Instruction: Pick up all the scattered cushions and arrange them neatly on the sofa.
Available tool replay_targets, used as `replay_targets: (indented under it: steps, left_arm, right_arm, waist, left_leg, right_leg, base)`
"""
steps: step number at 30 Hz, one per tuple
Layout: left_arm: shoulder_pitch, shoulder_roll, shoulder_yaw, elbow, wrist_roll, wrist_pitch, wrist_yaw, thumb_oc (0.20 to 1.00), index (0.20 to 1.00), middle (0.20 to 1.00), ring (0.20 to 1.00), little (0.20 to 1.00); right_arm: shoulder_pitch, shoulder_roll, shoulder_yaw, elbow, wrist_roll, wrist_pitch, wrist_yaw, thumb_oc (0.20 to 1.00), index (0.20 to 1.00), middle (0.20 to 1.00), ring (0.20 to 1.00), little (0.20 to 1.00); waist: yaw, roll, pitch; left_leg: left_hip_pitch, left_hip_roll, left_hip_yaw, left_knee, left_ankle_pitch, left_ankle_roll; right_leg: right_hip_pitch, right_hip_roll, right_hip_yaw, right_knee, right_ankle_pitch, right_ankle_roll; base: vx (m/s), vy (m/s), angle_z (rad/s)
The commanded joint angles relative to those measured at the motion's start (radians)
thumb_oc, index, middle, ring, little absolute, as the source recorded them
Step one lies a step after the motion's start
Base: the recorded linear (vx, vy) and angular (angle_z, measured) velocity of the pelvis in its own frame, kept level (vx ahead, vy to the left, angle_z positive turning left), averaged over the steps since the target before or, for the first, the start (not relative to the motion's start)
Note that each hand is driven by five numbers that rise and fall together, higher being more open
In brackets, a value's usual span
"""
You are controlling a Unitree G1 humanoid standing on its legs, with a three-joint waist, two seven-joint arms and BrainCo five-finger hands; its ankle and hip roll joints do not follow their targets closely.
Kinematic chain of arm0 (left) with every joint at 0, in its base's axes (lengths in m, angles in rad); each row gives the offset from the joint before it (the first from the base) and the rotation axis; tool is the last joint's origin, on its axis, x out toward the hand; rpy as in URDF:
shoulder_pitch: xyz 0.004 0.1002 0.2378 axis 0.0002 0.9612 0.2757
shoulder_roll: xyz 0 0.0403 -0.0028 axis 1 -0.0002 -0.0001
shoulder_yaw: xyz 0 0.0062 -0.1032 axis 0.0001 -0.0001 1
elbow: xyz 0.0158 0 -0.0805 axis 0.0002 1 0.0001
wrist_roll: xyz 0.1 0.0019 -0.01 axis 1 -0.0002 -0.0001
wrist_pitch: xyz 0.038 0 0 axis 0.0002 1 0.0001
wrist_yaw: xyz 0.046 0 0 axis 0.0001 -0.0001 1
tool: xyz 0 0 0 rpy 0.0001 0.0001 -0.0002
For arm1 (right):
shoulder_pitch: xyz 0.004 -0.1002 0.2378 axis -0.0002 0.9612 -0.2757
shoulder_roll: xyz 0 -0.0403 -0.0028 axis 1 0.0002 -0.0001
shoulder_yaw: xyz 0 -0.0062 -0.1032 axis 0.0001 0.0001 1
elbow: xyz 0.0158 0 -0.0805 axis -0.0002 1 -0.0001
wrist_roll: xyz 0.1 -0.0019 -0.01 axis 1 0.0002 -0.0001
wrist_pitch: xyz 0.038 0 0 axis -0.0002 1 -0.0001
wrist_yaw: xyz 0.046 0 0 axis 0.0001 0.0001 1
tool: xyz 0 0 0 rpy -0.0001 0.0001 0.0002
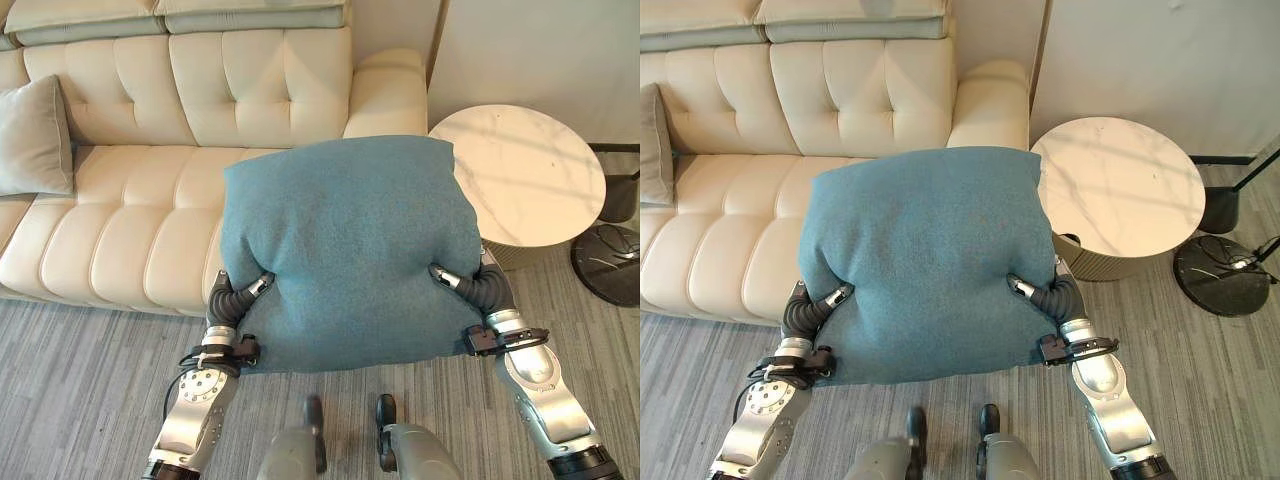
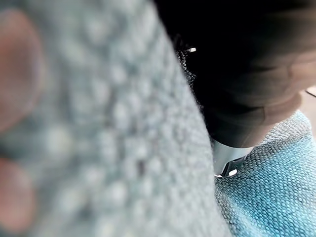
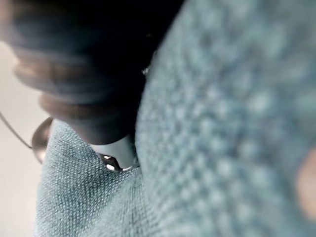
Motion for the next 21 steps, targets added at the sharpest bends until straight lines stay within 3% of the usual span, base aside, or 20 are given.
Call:
replay_targets:
  steps: [1,11,19,20,21]
  left_arm:
    - [-0.046,0.01,-0.05,-0.1,-0.01,-0.108,-0.065,0.2,0.2,0.2,0.2,0.2]
    - [0.018,0.016,-0.019,-0.091,0.031,-0.077,-0.088,0.2,0.2,0.2,0.2,0.2]
    - [0.026,0.035,-0.015,-0.086,0.024,-0.077,-0.091,0.2,0.2,0.2,0.2,0.2]
    - [0.021,0.041,-0.017,-0.086,0.021,-0.074,-0.087,0.2,0.2,0.2,0.2,0.2]
    - [0.017,0.045,-0.017,-0.086,0.024,-0.073,-0.084,0.2,0.2,0.2,0.2,0.2]
  right_arm:
    - [-0.039,0.04,0.027,-0.109,-0.002,-0.097,0.049,0.2,0.2,0.2,0.2,0.2]
    - [-0.015,0.061,0.054,-0.095,0.027,-0.064,0.091,0.2,0.2,0.2,0.2,0.2]
    - [-0.035,0.086,0.078,-0.1,0.039,-0.055,0.108,0.2,0.2,0.2,0.2,0.2]
    - [-0.044,0.098,0.089,-0.105,0.035,-0.05,0.115,0.2,0.2,0.2,0.2,0.2]
    - [-0.044,0.1,0.087,-0.108,0.03,-0.05,0.116,0.2,0.2,0.2,0.2,0.2]
  waist:
    - [-0.007,-0.002,-0.106]
    - [0.029,-0.033,-0.097]
    - [0.061,-0.048,-0.099]
    - [0.067,-0.044,-0.087]
    - [0.064,-0.04,-0.079]
  left_leg:
    - [0.013,0.014,0.069,-0.022,-0.02,-0.019]
    - [0.006,-0.024,-0.012,-0.019,-0.041,-0.008]
    - [-0.025,-0.071,-0.065,0.024,-0.08,0.028]
    - [-0.028,-0.104,-0.097,0.025,-0.101,0.068]
    - [-0.026,-0.118,-0.105,0.026,-0.105,0.083]
  right_leg:
    - [0.088,0.001,-0.099,-0.179,0.001,0.135]
    - [0.157,-0.028,-0.148,-0.208,0.036,0.153]
    - [0.162,-0.074,-0.14,-0.184,0.04,0.181]
    - [0.108,-0.117,-0.1,-0.057,0.053,0.193]
    - [0.082,-0.135,-0.081,0.001,0.077,0.199]
  base:
    - [-0.03,0.121,1.29]
    - [-0.01,0.121,0.46]
    - [0.07,0.205,0.13]
    - [0.1,0.37,0.07]
    - [0.13,0.471,0.12]
